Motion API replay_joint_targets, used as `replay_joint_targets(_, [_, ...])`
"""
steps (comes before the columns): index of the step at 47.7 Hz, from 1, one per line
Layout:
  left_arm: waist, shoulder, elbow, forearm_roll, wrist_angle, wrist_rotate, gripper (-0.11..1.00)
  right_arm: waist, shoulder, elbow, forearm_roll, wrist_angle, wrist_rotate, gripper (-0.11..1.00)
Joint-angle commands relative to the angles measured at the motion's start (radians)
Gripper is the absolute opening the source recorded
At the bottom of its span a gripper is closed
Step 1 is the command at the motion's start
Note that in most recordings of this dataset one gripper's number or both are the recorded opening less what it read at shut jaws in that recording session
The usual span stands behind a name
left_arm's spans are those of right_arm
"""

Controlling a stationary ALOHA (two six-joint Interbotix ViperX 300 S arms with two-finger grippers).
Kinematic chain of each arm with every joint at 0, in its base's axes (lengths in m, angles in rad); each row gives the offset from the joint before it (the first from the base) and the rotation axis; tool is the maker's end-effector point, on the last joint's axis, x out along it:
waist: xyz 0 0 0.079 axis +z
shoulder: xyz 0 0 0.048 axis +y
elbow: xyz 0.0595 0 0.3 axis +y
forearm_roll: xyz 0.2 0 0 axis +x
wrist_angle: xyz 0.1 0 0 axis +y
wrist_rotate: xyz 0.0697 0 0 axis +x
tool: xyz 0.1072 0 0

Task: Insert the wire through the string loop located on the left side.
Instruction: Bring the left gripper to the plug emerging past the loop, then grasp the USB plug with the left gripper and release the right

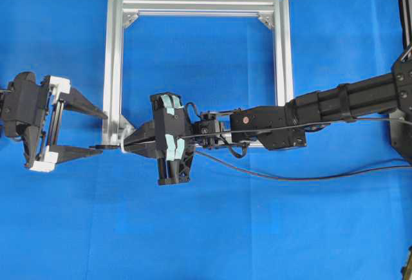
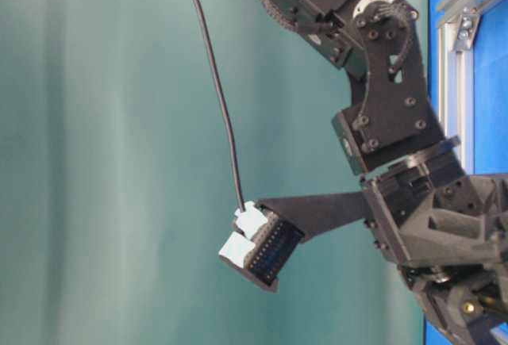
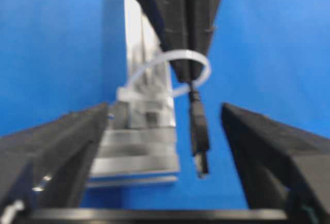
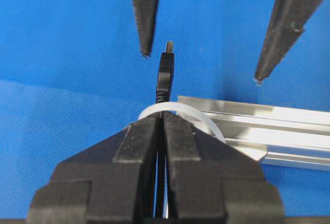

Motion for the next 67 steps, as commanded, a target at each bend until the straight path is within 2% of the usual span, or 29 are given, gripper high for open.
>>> replay_joint_targets(1, [-0.005,-0.006,-0.008,0.002,-0.005,0.002,0.92,0.003,-0.021,-0.017,-0.002,-0.008,0.0,0.0])
replay_joint_targets(35, [-0.008,0.002,-0.021,0.002,0.005,-0.002,0.92,0.003,-0.021,-0.018,-0.002,-0.009,0.0,0.0])
replay_joint_targets(55, [-0.008,0.153,-0.083,0.002,0.029,0.0,0.92,0.003,-0.021,-0.017,-0.002,-0.015,0.0,0.0])
replay_joint_targets(67, [-0.008,0.153,-0.078,0.002,0.032,0.003,0.92,0.002,-0.021,-0.017,-0.002,-0.014,0.0,0.0])
